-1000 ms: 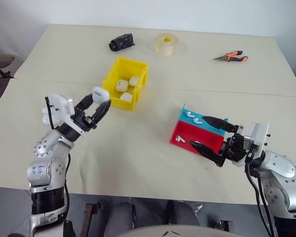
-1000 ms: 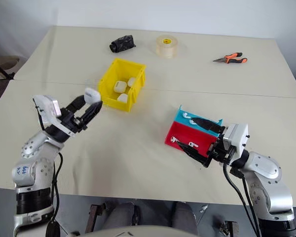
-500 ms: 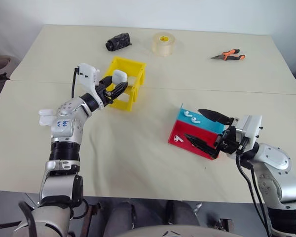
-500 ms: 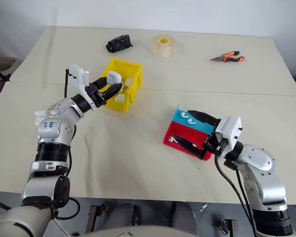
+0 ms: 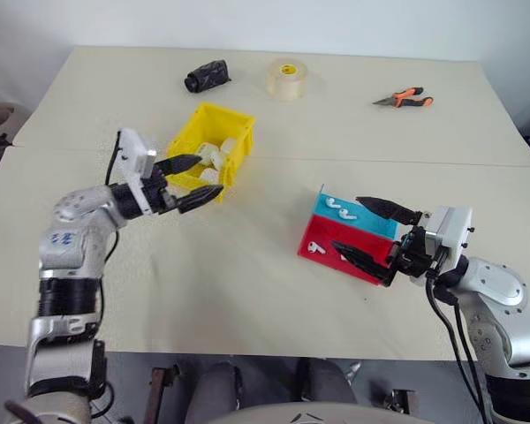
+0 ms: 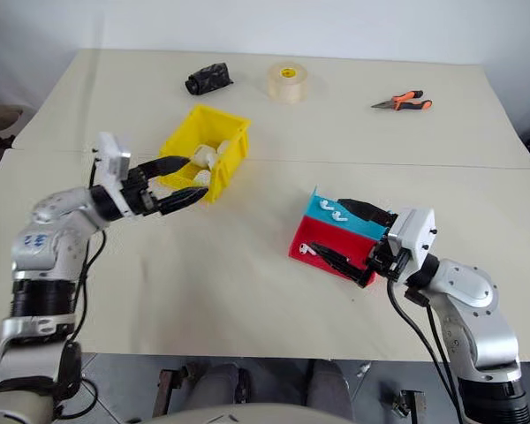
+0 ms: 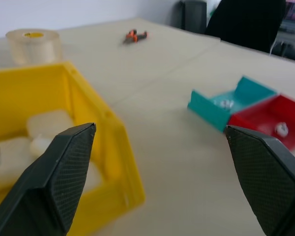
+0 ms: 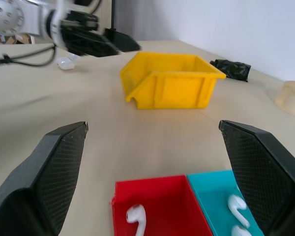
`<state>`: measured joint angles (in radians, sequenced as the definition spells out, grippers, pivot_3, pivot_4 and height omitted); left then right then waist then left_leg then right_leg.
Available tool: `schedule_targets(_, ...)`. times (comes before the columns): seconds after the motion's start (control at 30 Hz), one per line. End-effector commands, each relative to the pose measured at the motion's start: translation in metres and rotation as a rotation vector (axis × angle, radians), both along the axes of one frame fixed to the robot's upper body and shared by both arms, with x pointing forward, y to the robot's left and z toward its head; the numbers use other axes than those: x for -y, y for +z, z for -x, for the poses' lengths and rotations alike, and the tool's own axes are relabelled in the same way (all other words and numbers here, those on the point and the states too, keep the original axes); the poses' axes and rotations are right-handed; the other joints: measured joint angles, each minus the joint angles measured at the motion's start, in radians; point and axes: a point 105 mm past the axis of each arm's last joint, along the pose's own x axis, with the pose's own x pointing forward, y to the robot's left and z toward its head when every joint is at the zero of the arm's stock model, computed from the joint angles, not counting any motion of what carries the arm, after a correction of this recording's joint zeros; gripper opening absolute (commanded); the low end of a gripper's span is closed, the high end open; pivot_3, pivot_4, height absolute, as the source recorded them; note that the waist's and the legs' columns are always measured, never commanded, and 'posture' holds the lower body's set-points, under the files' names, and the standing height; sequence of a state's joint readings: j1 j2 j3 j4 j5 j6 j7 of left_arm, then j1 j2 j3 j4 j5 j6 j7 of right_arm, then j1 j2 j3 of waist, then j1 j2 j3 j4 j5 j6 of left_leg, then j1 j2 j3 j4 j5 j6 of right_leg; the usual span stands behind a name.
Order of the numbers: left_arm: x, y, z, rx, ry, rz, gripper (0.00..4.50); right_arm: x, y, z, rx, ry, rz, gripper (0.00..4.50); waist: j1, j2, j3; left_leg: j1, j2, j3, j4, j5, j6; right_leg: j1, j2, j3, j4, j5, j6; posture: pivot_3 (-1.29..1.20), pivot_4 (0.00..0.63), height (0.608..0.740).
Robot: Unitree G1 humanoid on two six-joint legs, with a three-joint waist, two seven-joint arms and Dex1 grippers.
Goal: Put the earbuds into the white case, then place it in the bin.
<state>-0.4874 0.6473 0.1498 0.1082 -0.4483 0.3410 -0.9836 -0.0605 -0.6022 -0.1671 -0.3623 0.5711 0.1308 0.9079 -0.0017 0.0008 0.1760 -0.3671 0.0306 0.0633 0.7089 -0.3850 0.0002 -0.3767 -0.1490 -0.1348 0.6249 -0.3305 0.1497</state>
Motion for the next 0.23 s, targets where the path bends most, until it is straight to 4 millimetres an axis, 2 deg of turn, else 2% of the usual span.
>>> schedule_targets(0.03, -0.007, -0.006, 0.019, 0.074, -0.035, -0.115, 4.48, 0.01, 0.004, 0.002, 0.009, 0.007, 0.014, 4.5, 0.001, 0.0, 0.0, 0.0, 0.0, 0.0, 0.0, 0.0, 0.0, 0.0, 0.0, 0.0, 0.0, 0.0, 0.0, 0.0, 0.15, 0.74)
schedule_targets(0.23, -0.017, -0.033, 0.036, 0.13, -0.051, -0.202, 4.48, 0.019, -0.005, 0.008, -0.026, 0.049, 0.062, 4.5, 0.019, 0.0, 0.0, -0.001, 0.0, 0.0, 0.001, 0.0, 0.0, 0.0, 0.0, 0.0, 0.0, 0.0, 0.0, 0.0, 0.15, 0.74)
